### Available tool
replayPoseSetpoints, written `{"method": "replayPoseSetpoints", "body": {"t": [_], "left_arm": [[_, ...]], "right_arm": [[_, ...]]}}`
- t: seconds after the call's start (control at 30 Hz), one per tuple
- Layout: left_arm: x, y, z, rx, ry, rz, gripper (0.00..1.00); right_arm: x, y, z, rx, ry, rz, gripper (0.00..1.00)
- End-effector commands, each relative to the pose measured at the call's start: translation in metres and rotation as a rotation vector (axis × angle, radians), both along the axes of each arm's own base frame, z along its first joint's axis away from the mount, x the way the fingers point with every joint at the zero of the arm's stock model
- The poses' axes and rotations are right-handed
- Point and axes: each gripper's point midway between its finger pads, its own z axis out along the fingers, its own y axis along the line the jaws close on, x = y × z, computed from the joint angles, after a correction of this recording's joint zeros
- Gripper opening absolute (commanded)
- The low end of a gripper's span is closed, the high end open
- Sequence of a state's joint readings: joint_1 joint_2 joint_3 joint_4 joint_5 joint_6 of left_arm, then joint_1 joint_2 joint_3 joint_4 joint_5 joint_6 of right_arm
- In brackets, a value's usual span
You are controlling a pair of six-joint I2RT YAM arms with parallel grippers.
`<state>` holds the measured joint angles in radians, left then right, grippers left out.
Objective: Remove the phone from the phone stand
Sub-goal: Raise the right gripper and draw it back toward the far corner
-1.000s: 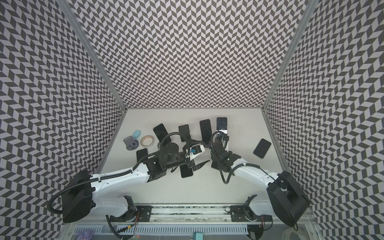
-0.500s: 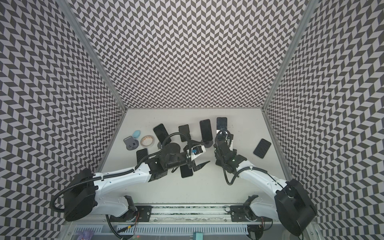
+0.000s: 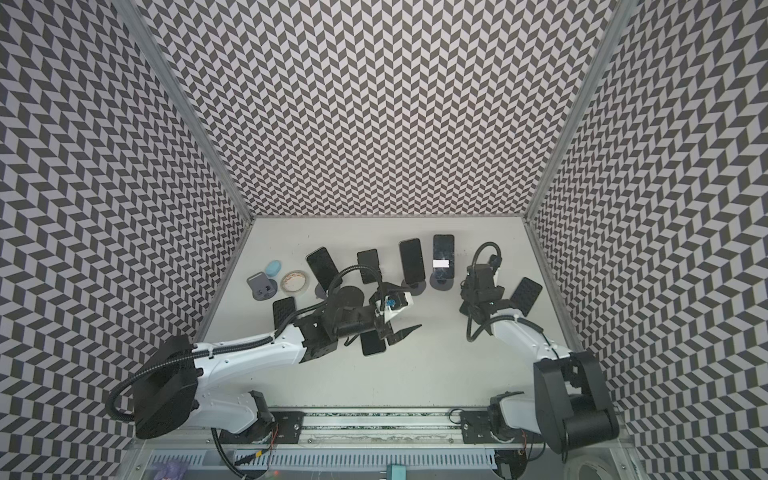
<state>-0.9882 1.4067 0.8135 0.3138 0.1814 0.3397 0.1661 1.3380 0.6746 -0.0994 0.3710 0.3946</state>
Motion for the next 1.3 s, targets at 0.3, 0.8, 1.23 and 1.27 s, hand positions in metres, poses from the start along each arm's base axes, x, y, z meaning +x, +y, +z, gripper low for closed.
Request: {"method": "replayPoseSetpoints", "body": {"t": [0.3,0.8,1.23,1.27], "left_arm": [[0.000,-0.010,0.004,-0.032,0.023,-0.016,0.98],[0.001,-0.011,0.001,-0.024,0.033,-0.013,0.98],[0.002,-0.012,0.000,-0.023,0.041,-0.013,0.98],[0.002,-0.012,0.000,-0.022,0.039,-0.013,0.98]], "right_arm": [[0.047,-0.024,0.008,0.007,-0.032,-0.019,0.62],[0.053,-0.029,0.000,0.023,-0.010,-0.016,0.68],[0.074,-0.043,-0.004,0.001,-0.001,-0.065,0.70],[0.076,-0.043,-0.008,0.002,0.009,-0.065,0.70]]}}
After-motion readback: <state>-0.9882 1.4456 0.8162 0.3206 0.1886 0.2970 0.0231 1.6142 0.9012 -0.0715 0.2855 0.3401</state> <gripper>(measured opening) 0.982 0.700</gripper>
